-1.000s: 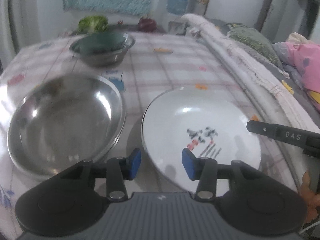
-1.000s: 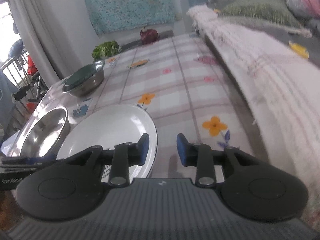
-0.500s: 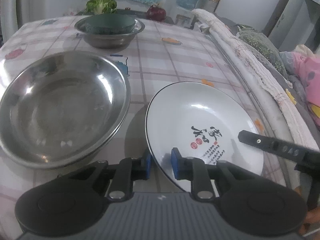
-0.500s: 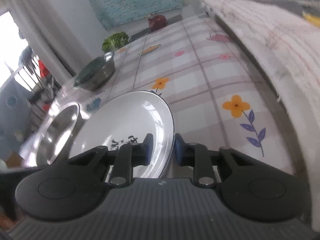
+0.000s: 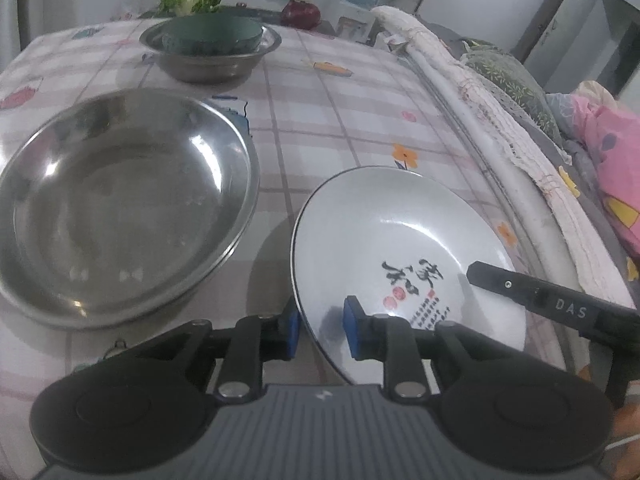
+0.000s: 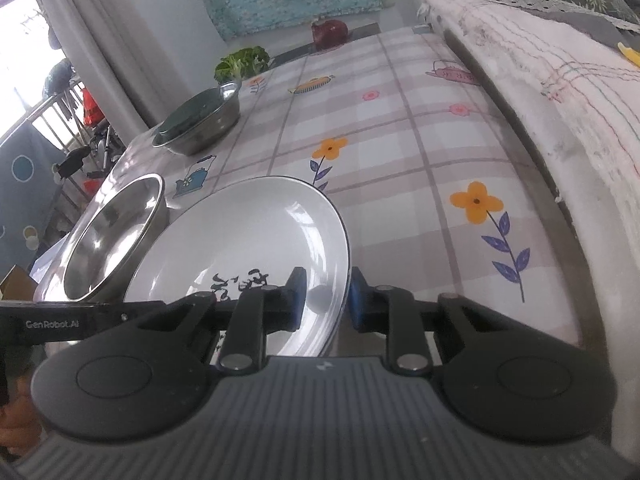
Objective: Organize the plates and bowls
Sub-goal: 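Carry the white plate with both grippers toward the large steel bowl, then lower the white plate onto the large steel bowl with both grippers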
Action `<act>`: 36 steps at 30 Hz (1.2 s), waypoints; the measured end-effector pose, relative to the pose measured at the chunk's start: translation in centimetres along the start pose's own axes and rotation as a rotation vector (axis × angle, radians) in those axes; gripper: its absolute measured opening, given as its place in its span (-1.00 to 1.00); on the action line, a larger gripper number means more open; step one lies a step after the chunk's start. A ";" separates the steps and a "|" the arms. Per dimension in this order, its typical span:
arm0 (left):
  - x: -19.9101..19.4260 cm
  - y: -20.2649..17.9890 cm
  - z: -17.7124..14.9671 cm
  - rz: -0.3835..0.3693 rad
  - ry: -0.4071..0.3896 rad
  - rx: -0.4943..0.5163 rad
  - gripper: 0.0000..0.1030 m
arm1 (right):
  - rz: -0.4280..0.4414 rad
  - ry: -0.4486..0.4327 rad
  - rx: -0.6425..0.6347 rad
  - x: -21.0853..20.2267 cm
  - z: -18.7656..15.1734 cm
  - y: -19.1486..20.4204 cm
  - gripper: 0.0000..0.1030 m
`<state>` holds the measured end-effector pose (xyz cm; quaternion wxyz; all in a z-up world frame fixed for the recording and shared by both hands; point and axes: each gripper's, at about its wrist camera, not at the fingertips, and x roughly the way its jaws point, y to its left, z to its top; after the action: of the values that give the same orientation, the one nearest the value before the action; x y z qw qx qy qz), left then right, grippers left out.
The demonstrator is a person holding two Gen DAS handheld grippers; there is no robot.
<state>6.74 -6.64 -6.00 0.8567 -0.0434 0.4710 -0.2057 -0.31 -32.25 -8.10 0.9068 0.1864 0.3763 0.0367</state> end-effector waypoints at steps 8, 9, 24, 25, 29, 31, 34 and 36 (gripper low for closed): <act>0.5 -0.6 0.2 0.011 -0.043 0.041 -0.37 | 0.010 -0.012 0.003 0.5 0.2 -0.3 -0.59; 0.6 -0.7 0.1 0.011 -0.047 0.043 -0.32 | 0.009 -0.015 -0.001 0.5 0.2 -0.2 -0.59; -0.9 -2.6 0.0 0.044 -0.129 0.081 -0.26 | -0.061 -0.097 -0.084 -1.1 0.4 1.7 -0.50; -1.1 -2.7 0.1 0.041 -0.136 0.082 -0.26 | -0.067 -0.105 -0.089 -1.4 0.6 1.8 -0.50; -1.6 -3.1 0.5 0.028 -0.162 0.088 -0.26 | -0.072 -0.125 -0.091 -2.3 1.0 1.8 -0.50; -1.8 -3.2 0.6 0.023 -0.172 0.086 -0.26 | -0.075 -0.134 -0.092 -2.7 1.1 2.0 -0.50; -2.5 -3.1 0.9 0.017 -0.192 0.082 -0.26 | -0.072 -0.149 -0.090 -3.1 1.5 2.2 -0.50; -3.1 -2.8 1.2 0.017 -0.207 0.071 -0.26 | -0.065 -0.158 -0.095 -3.4 1.9 2.6 -0.50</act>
<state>5.38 -8.16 -2.15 0.9036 -0.0299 0.3726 -0.2095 -1.24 -31.11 -3.62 0.9422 0.1332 0.3074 0.0103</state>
